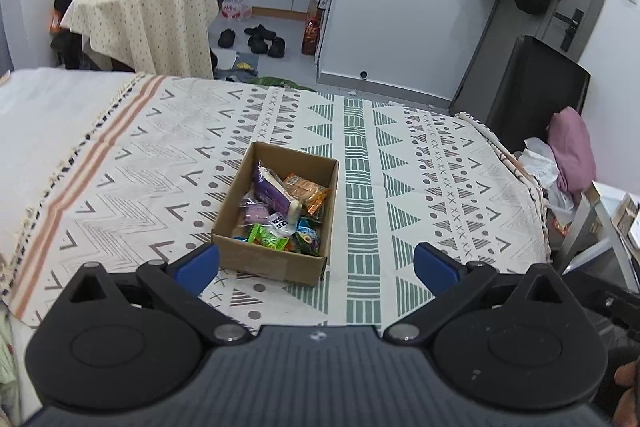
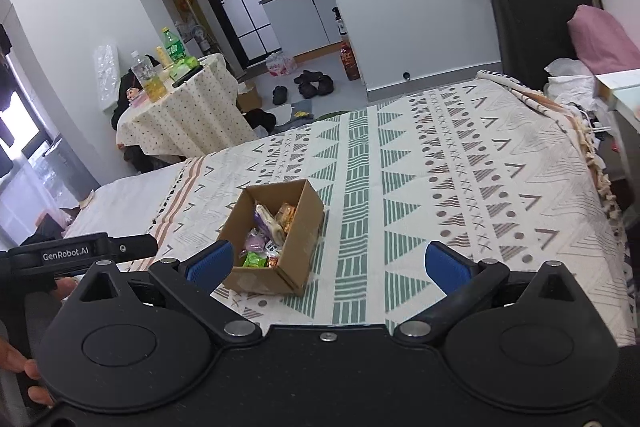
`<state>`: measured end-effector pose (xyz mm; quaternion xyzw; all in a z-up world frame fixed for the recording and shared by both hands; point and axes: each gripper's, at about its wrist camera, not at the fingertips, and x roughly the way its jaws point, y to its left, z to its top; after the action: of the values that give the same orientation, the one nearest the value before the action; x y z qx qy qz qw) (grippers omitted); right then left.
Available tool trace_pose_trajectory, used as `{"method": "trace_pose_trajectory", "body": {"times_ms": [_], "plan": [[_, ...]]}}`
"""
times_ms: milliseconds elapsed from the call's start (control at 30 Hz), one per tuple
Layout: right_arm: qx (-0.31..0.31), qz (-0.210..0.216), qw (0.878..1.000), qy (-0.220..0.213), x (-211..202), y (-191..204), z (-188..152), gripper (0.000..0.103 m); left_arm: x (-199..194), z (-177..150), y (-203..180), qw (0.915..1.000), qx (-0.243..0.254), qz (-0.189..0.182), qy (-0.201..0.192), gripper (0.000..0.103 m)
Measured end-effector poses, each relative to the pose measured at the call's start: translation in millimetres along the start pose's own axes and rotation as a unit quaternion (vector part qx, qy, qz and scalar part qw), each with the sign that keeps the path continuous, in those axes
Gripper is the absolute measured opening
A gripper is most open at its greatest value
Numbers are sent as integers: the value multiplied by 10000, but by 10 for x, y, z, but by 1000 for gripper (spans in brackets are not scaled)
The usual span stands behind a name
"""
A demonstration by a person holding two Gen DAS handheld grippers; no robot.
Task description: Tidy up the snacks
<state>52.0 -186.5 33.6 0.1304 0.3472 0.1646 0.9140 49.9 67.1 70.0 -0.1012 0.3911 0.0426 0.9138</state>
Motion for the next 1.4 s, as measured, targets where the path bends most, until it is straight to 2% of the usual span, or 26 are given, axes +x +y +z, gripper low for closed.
{"method": "trace_pose_trajectory", "body": {"times_ms": [133, 233, 367, 600, 800, 1400], "plan": [[-24, 48, 9999, 85, -124, 14, -81, 103, -139, -105, -43, 9993, 332, 154, -103, 103], [-66, 55, 9999, 125, -207, 29, -138, 103, -234, -187, -40, 9990, 401, 158, -99, 103], [-113, -145, 9997, 134, -304, 23, -195, 103, -329, -275, -26, 9984, 498, 218, -126, 103], [-260, -382, 9989, 43, -470, -32, -329, 103, -439, -403, -32, 9983, 555, 110, -129, 103], [-384, -146, 9992, -4, -575, 38, -352, 103, -521, -471, -32, 9979, 587, 118, -234, 103], [-493, 25, 9988, 22, -637, 181, -392, 103, -651, -519, 35, 9972, 657, 124, -325, 103]]}}
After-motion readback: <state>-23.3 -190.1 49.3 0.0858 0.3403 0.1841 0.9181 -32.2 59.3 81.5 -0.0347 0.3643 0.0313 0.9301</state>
